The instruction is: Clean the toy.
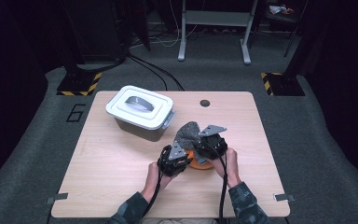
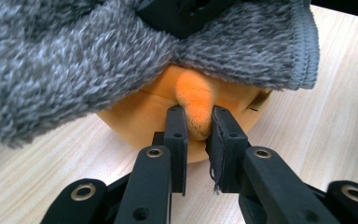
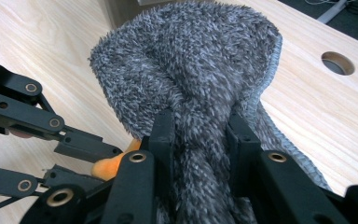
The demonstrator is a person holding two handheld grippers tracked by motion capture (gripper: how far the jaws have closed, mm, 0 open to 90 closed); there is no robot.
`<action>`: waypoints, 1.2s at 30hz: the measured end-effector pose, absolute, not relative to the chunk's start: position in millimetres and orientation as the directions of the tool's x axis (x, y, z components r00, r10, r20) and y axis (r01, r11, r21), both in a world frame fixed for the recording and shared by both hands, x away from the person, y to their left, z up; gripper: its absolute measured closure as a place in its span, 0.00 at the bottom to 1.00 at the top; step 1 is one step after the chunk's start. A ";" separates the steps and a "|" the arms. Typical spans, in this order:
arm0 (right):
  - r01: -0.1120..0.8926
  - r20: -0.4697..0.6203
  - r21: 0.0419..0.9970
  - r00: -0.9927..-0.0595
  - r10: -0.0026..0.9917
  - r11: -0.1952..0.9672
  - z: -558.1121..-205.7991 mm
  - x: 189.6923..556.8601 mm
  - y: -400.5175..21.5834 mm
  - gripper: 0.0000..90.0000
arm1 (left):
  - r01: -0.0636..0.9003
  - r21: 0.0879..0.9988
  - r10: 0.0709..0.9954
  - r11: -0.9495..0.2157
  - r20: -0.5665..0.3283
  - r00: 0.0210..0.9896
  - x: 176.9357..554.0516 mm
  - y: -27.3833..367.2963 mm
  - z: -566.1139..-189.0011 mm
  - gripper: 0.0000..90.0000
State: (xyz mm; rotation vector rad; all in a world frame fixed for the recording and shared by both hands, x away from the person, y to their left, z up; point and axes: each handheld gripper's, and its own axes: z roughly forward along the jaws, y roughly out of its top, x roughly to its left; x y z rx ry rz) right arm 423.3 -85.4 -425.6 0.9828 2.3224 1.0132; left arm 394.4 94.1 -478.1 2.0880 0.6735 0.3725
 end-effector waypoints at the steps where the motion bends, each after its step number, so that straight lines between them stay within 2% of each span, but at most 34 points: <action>1: 0.437 -0.097 0.756 -0.662 0.743 0.487 -425.4 423.1 -86.2 0.76 | 0.325 0.825 0.593 -0.463 0.015 0.805 394.5 94.2 -478.1 0.87; 13: 0.456 -0.099 0.756 -0.629 0.771 0.469 -423.8 418.2 -101.9 0.76 | 0.362 0.824 0.619 -0.436 -0.017 0.786 395.3 93.8 -481.4 0.88; 36: 0.519 -0.056 0.754 -0.561 0.826 0.404 -431.7 406.5 -147.9 0.74 | 0.364 0.821 0.623 -0.439 -0.013 0.782 395.4 93.5 -482.4 0.88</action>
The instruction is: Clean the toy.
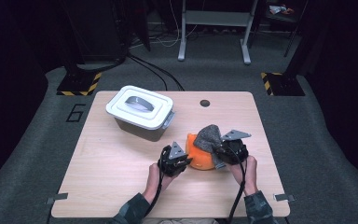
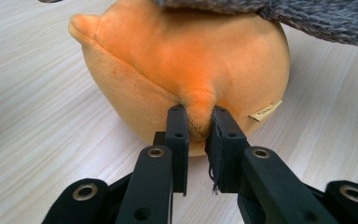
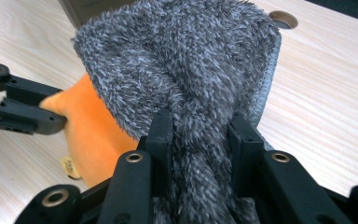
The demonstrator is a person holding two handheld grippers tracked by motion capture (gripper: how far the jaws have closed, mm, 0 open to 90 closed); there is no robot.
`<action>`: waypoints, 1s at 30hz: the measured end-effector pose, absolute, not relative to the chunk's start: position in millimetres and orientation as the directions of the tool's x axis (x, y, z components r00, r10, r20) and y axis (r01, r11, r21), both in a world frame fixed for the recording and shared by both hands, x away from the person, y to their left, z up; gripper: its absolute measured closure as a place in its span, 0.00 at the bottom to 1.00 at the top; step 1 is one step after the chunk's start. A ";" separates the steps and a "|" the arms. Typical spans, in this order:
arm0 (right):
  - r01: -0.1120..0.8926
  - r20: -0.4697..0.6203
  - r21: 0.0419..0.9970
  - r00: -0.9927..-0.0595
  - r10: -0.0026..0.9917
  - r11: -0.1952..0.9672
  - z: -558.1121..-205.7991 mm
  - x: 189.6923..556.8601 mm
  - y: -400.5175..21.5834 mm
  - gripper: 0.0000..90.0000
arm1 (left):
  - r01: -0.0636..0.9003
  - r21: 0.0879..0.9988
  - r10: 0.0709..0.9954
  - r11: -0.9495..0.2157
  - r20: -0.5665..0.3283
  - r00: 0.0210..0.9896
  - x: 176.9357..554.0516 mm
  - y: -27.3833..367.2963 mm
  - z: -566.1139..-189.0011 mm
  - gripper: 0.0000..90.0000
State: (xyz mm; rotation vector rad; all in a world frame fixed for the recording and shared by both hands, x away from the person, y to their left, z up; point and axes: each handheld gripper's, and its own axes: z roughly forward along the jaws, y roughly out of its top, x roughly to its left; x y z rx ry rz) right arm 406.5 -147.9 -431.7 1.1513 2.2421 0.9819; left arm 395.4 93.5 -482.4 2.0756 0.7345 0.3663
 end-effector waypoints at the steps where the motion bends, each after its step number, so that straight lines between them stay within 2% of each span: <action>1: 0.523 -0.048 0.758 -0.551 0.833 0.390 -432.9 406.0 -149.3 0.74 | 0.364 0.821 0.623 -0.439 -0.013 0.782 395.4 93.5 -482.4 0.88; 30: 0.661 0.039 0.687 -0.446 0.894 0.300 -475.2 411.0 -189.7 0.73 | 0.364 0.822 0.624 -0.438 -0.014 0.781 395.6 93.5 -482.0 0.88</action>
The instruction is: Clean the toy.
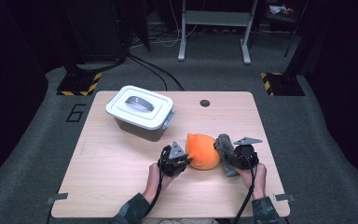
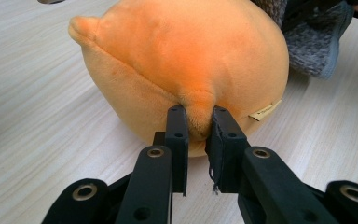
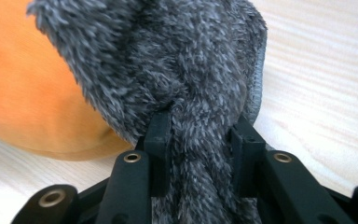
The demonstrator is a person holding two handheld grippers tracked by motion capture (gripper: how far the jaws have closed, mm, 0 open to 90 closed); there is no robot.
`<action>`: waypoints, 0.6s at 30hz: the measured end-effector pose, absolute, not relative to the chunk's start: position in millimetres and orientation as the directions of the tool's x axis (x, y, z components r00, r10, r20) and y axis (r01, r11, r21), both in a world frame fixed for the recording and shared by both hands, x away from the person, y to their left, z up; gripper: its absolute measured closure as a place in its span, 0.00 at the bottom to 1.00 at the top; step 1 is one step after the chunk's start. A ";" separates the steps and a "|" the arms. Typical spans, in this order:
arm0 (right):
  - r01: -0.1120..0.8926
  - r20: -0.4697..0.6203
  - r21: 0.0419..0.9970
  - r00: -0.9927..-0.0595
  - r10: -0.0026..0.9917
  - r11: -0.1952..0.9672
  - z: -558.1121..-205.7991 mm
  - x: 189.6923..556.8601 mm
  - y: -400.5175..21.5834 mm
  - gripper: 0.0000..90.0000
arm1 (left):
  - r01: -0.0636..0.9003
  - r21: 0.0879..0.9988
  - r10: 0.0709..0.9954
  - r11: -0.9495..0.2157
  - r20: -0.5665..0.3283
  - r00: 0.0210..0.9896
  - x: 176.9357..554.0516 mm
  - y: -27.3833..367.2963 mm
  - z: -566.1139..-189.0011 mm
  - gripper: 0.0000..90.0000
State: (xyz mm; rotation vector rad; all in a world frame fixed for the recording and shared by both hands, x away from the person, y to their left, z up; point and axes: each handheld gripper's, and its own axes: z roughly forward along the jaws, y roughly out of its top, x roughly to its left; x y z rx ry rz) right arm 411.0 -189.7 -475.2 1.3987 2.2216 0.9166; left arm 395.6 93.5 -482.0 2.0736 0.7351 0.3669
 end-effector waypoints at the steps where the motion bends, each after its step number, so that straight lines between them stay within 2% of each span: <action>1: 0.667 0.031 0.680 -0.444 0.896 0.306 -479.5 413.3 -190.6 0.73 | 0.364 0.823 0.624 -0.437 -0.014 0.781 395.6 93.5 -482.0 0.88; 10: 0.703 0.000 0.628 -0.428 0.904 0.333 -497.8 420.7 -186.1 0.73 | 0.367 0.824 0.626 -0.432 -0.019 0.780 395.5 93.8 -482.2 0.87; 18: 0.684 0.015 0.663 -0.416 0.909 0.302 -491.1 416.8 -196.5 0.75 | 0.364 0.823 0.624 -0.436 -0.015 0.781 395.8 95.0 -481.4 0.87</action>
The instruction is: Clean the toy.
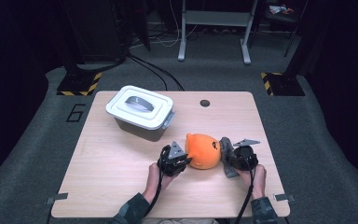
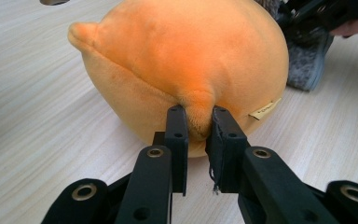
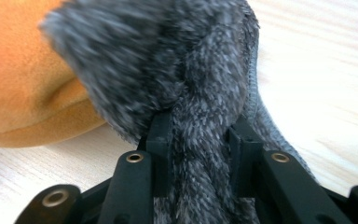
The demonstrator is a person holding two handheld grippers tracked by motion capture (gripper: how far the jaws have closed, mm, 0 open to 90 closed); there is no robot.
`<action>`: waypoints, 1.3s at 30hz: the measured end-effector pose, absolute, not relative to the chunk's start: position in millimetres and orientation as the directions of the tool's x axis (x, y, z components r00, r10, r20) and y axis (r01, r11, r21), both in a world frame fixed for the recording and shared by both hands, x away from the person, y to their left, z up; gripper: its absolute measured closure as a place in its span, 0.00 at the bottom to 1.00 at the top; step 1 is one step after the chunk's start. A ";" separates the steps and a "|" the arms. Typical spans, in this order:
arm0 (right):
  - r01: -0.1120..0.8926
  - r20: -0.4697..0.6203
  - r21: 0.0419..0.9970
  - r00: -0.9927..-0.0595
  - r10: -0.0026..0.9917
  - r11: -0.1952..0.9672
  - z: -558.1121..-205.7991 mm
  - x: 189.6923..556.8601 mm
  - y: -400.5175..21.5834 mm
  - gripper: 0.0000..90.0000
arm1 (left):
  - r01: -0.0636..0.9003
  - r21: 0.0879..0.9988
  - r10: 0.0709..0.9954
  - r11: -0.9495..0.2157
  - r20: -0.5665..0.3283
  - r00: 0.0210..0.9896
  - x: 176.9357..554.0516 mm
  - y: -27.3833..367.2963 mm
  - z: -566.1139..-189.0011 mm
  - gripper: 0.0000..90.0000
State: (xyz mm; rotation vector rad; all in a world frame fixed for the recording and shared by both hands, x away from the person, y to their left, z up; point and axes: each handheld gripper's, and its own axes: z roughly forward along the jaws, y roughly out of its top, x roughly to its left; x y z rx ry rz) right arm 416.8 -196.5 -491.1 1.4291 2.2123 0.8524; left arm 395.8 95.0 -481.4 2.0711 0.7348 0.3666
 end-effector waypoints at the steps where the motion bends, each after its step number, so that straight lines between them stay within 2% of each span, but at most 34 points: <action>1: 0.684 0.015 0.663 -0.416 0.909 0.302 -491.1 416.8 -196.5 0.75 | 0.364 0.823 0.624 -0.436 -0.015 0.781 395.8 95.0 -481.4 0.87; 4: 0.667 0.032 0.693 -0.406 0.913 0.272 -478.9 412.8 -203.2 0.75 | 0.362 0.824 0.623 -0.436 -0.014 0.782 395.9 94.9 -481.4 0.87; 9: 0.612 0.025 0.740 -0.440 0.898 0.279 -446.6 406.9 -204.2 0.75 | 0.358 0.826 0.623 -0.436 -0.010 0.782 395.6 94.3 -481.2 0.87; 12: 0.568 0.003 0.759 -0.490 0.872 0.317 -422.9 405.3 -187.2 0.75 | 0.357 0.827 0.623 -0.434 -0.011 0.782 395.6 94.1 -481.0 0.87; 16: 0.541 -0.025 0.752 -0.548 0.836 0.377 -410.5 410.0 -160.3 0.75 | 0.356 0.827 0.622 -0.436 -0.009 0.783 395.6 93.9 -480.8 0.87; 27: 0.508 -0.021 0.741 -0.637 0.771 0.439 -403.3 426.1 -101.1 0.74 | 0.347 0.829 0.607 -0.438 -0.012 0.795 395.5 93.8 -480.0 0.87; 35: 0.512 0.005 0.738 -0.655 0.756 0.439 -411.4 431.7 -85.2 0.74 | 0.331 0.838 0.593 -0.434 -0.011 0.805 394.3 91.6 -479.9 0.87; 39: 0.508 -0.022 0.729 -0.652 0.758 0.459 -417.4 432.2 -82.2 0.74 | 0.329 0.836 0.598 -0.438 -0.002 0.802 394.7 91.2 -480.8 0.87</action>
